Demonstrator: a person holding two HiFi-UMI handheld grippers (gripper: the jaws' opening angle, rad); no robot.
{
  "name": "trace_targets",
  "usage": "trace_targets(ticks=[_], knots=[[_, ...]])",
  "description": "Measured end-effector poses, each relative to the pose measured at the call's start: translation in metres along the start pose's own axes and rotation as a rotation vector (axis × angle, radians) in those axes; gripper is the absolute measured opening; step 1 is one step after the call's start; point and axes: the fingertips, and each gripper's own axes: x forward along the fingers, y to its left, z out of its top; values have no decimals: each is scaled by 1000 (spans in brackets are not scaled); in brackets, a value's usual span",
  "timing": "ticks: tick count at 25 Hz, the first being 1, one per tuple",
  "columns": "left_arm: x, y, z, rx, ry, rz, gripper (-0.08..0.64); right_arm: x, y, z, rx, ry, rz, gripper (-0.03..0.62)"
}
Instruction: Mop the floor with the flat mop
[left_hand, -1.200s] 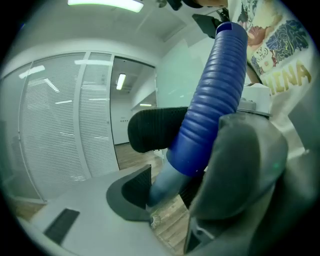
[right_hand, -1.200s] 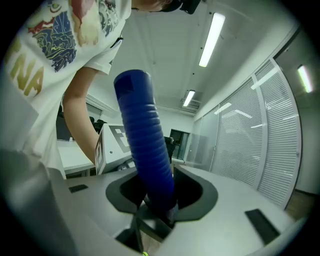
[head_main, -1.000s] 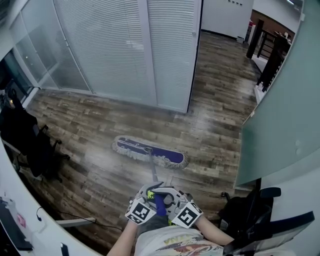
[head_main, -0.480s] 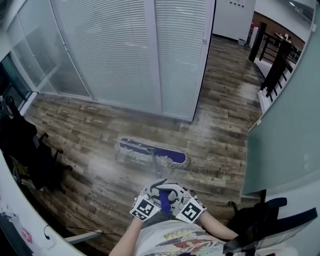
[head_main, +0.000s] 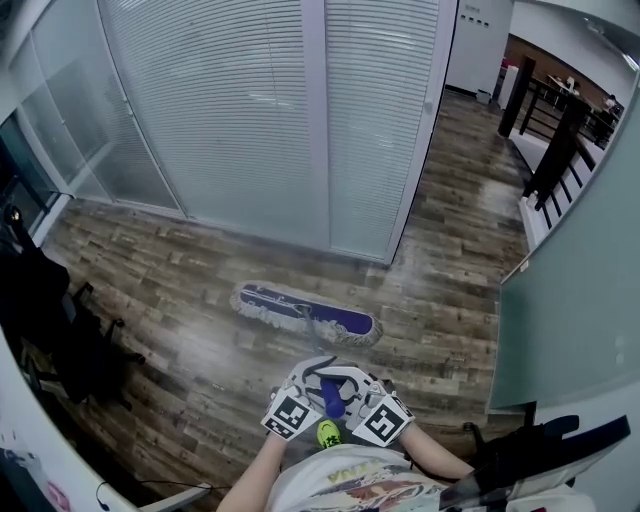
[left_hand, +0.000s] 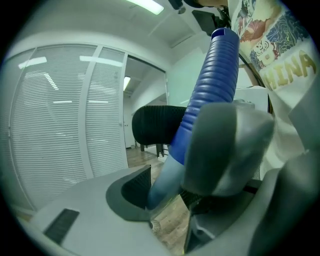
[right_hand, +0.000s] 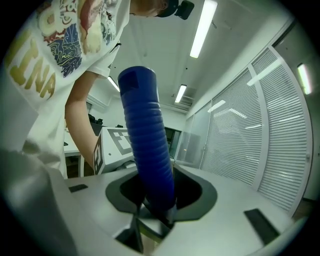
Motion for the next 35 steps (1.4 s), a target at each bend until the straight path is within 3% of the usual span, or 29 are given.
trace_targets(ticks=[9, 18, 24, 28, 31, 35], knots=[[37, 108, 18, 9, -44, 61, 134, 48, -102, -8, -34, -45, -39, 126], [110, 227, 23, 30, 0, 65, 132, 90, -231, -37, -8, -102, -26, 126], [140, 278, -18, 17, 108, 30, 133, 125, -266, -91, 86, -32, 86, 156], [161, 320, -39, -40, 121, 44, 157, 150, -299, -118, 117, -27, 55, 156], [177, 348, -42, -26, 130, 43, 163, 161, -328, -131, 126, -7, 51, 156], [180, 352, -40, -35, 129, 43, 163, 164, -333, -131, 158, 11, 44, 156]])
